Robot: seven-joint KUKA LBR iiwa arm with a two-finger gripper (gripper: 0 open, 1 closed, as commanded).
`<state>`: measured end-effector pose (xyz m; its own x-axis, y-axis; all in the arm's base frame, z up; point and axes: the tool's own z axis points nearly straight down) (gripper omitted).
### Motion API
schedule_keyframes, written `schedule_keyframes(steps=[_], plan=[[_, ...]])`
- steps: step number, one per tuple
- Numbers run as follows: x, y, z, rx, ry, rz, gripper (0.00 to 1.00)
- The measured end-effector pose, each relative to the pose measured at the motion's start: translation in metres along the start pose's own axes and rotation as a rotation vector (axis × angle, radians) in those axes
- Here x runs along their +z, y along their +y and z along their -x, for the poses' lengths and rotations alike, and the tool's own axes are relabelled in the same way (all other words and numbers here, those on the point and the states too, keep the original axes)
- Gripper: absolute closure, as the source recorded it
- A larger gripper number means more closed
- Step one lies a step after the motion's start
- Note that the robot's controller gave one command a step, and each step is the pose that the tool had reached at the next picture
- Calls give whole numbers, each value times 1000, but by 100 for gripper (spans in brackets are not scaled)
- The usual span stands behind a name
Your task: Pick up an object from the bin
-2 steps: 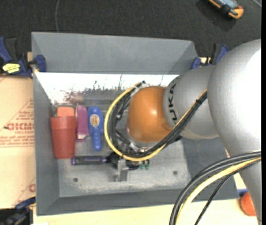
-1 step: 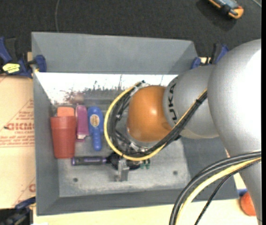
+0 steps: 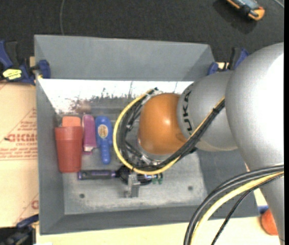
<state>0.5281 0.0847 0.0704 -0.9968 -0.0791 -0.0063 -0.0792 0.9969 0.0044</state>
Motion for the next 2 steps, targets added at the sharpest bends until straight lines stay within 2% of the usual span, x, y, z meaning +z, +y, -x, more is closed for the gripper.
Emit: schedule_keyframes(steps=[1, 2], plan=[[0, 0, 0, -5, 0, 0, 100], [0, 0, 0, -5, 1, 0, 100]])
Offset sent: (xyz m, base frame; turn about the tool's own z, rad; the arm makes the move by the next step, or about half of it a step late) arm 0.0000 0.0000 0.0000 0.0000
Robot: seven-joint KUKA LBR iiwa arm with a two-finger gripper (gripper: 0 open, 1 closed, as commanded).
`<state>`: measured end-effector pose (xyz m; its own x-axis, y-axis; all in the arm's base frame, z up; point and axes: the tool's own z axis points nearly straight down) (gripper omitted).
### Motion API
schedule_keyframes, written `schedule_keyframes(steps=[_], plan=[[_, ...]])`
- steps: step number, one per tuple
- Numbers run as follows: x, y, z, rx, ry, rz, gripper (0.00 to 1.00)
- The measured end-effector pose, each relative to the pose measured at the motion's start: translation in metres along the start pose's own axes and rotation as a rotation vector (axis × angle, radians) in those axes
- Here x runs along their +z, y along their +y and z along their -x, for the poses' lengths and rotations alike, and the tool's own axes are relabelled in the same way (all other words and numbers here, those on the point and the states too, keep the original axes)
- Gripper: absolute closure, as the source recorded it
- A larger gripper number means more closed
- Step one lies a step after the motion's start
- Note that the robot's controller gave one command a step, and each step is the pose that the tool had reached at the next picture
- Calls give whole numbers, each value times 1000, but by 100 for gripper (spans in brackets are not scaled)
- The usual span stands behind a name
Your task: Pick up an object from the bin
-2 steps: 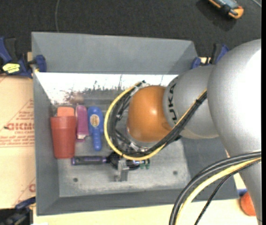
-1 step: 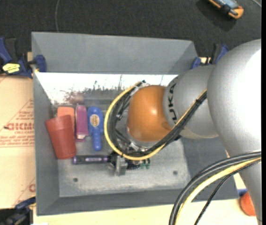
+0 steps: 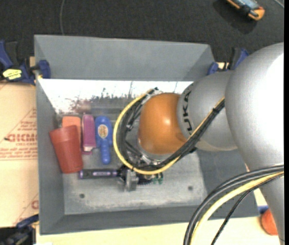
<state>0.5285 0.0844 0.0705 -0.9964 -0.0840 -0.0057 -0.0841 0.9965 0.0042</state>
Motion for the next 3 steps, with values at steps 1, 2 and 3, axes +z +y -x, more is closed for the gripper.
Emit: schedule_keyframes(steps=[1, 2, 3], plan=[[-17, 0, -3, 1, 12, -1, 100], [-61, 0, 0, 2, 2, -1, 100], [-90, 0, 0, 2, 1, -2, 100]])
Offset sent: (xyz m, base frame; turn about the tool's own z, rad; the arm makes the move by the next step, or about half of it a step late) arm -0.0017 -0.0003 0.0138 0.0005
